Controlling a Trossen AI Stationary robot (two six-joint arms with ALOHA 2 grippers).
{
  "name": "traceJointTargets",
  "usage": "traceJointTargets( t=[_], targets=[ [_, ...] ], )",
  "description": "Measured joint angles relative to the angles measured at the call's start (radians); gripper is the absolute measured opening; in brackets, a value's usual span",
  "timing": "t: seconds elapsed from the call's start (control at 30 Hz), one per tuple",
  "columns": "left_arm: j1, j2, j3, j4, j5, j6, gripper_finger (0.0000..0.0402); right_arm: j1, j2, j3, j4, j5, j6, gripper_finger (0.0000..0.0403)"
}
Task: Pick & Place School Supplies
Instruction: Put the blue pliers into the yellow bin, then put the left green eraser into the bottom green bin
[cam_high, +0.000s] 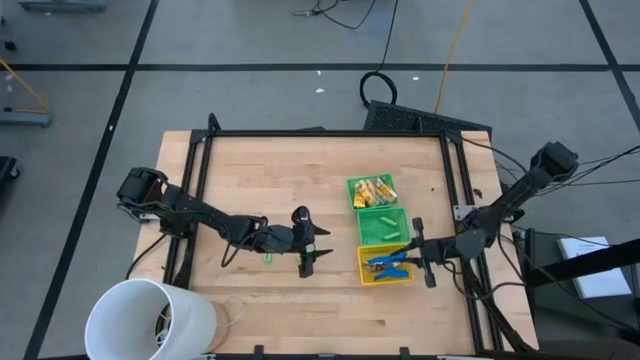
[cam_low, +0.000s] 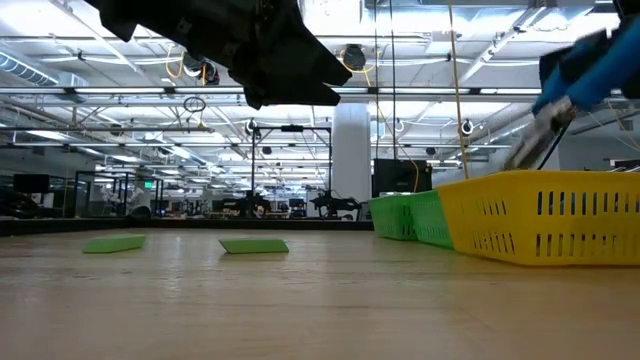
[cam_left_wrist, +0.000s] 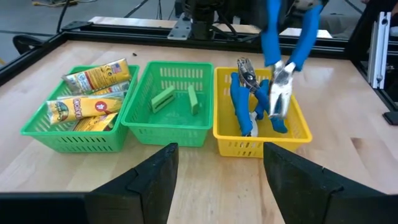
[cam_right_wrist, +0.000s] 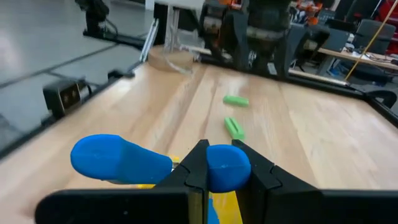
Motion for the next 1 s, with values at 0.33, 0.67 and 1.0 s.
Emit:
traceJointTargets(
  t=[0.33,0.67,1.0],
  targets=[
    [0.0,0.0,0.0,0.0,0.0,0.005,0.0239,-0.05,0.103,-0.067,0.127,0.0,0.015,0.0036],
    [0.01,0.0,0.0,-0.002,0.0,0.009,0.0239,-0.068,0.197,-0.066,0.188,-0.055,0.03,0.0036],
    [0.01,0.0,0.0,-0.024,0.002,0.008,0.0239,-0.068,0.197,-0.066,0.191,-0.05,0.117,0.017]
  ],
)
